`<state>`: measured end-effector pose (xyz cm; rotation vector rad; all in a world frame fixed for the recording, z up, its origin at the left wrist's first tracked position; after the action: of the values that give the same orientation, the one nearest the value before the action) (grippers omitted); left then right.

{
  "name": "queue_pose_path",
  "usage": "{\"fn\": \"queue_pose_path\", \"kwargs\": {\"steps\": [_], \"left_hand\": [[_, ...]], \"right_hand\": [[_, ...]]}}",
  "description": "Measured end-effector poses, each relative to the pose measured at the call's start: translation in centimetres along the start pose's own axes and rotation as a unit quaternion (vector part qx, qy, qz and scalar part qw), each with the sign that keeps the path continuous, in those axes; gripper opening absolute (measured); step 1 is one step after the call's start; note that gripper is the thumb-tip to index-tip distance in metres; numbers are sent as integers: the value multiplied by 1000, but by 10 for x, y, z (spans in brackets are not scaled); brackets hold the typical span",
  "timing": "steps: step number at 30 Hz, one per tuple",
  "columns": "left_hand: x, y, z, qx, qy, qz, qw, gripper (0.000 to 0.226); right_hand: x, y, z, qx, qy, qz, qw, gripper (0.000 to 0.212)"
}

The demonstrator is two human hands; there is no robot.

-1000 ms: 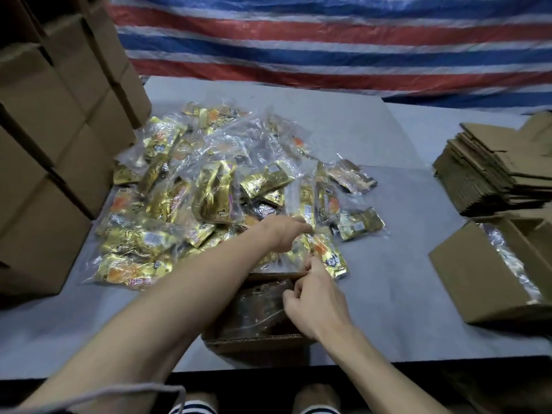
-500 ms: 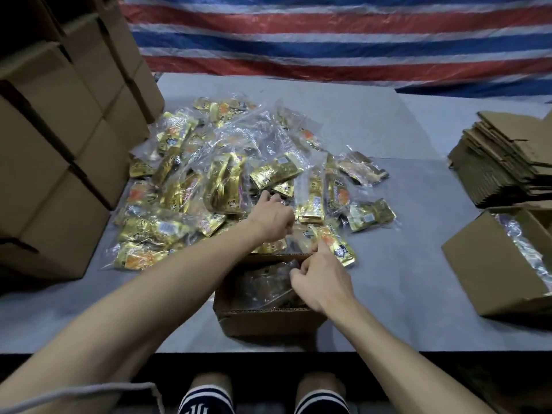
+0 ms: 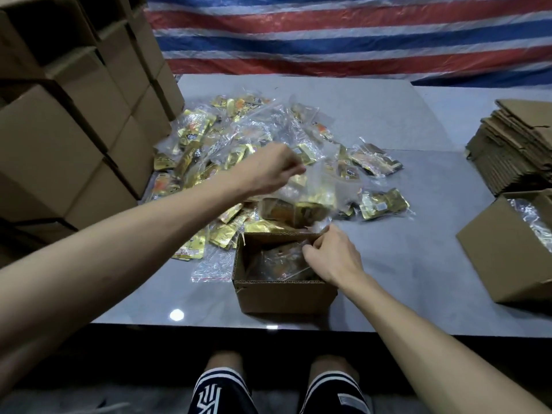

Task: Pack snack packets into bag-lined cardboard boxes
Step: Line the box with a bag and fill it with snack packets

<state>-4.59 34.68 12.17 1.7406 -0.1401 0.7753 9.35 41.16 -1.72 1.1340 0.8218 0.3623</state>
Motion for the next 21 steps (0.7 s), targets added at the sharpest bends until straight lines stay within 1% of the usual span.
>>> {"fn": "queue_pose_path", "kwargs": {"steps": [4,7,9,13,17,19,20,21], "left_hand": [[9,48,9,64,1,57,996,26],[8,71,20,74,20,127,989,24],[12,81,28,69,24,151,986,25],[33,89,39,51,18,185,981,29],[55,87,48,-3,15,203,979,28],[62,85,53,-21,19,231,972,27],[64,83,56,-27,23,252,967,25],[66,82,58,-29,26,276,960,24]], "right_hand": [[0,-4,-3,-16,8,-20,1000,28],[-4,-4,-2,-20,37,-48,998,26],[-5,-2,-1,-23,43,-55,997,29],[-4,-1,2,-18,31,-66,997,44],[0,-5,-2,-26,3,-34,999,37],[-1,-9,-4,-36,-1,-27,999,40],[-1,-10,-5,-40,-3,-37,998,39],[-1,-10,-4,-43,-3,-67,997,35]]}}
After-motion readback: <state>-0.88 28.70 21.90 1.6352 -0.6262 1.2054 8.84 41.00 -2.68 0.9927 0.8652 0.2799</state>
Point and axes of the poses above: each hand's wrist, its own z-axis away from the middle knuckle, its own y-axis out of the back of the hand, x = y × z, the point moved 9 cm from there along -z, towards the middle knuckle, and after that the axes turned 10 degrees about z, right-handed, at the moved point
